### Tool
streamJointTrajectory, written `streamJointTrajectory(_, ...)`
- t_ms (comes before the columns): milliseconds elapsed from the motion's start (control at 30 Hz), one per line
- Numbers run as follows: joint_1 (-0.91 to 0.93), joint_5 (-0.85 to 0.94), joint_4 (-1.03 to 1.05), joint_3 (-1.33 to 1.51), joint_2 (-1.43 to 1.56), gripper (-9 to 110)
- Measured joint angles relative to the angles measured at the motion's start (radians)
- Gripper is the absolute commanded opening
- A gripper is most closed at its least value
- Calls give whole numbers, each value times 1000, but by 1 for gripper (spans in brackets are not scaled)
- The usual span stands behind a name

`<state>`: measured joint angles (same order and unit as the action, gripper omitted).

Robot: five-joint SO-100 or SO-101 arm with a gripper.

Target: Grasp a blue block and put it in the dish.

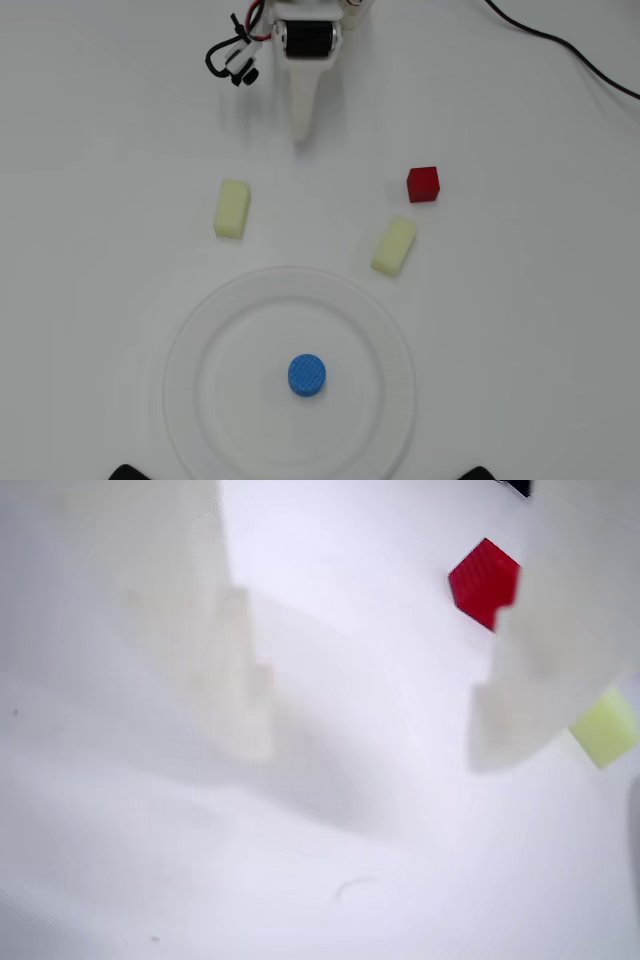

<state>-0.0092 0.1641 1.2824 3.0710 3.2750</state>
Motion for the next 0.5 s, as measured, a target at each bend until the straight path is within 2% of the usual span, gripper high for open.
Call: streamJointTrajectory(500,-92,-12,57,0,2,0)
